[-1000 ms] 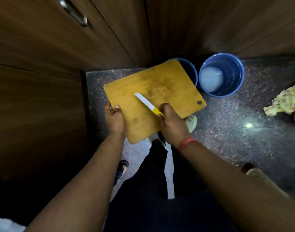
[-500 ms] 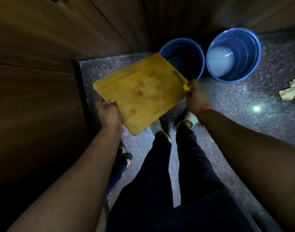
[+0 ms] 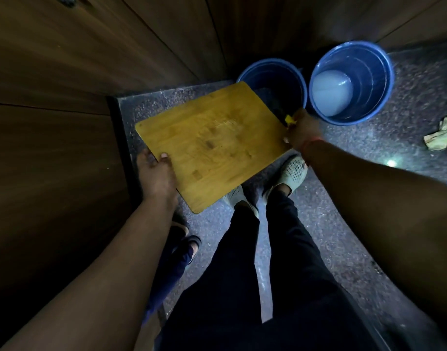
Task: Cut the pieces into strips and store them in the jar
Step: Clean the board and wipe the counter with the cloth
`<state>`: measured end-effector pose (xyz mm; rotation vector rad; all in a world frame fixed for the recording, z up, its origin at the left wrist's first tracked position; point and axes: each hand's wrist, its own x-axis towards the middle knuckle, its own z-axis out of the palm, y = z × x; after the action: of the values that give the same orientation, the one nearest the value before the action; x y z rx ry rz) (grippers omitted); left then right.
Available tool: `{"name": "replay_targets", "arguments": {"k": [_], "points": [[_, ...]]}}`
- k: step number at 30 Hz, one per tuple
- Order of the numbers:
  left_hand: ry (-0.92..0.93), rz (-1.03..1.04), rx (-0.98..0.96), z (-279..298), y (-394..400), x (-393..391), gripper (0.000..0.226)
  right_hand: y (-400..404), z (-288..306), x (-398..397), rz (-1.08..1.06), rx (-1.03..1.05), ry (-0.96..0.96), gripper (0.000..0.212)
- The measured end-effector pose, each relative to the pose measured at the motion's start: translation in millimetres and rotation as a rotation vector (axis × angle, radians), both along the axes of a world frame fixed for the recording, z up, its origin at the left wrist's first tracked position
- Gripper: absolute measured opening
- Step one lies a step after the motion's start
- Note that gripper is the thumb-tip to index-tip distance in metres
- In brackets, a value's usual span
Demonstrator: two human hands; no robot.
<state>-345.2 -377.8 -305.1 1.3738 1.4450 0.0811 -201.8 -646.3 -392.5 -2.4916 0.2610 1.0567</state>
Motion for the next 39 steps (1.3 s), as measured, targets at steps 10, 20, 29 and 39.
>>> {"name": "replay_targets", "arguments": {"k": [10, 20, 29, 39], "points": [[0.016, 0.021, 0.015, 2.9, -9.2, 3.1, 0.032, 59.3, 62.5, -67.7, 0.322, 0.621, -0.190, 0.021], [-0.020, 0.054, 0.038, 11.0, -9.0, -3.5, 0.027, 27.5, 29.9, -58.7, 0.119, 0.236, -0.140, 0.025], [0.013, 0.082, 0.026, 20.7, -16.5, 9.5, 0.030, 21.7, 57.8, -97.7, 0.396, 0.459, -0.160, 0.030], [0.034, -0.095, 0.013, 19.2, -35.6, 15.2, 0.029, 84.6, 56.6, -40.2, 0.348, 0.530, -0.188, 0.025]]}}
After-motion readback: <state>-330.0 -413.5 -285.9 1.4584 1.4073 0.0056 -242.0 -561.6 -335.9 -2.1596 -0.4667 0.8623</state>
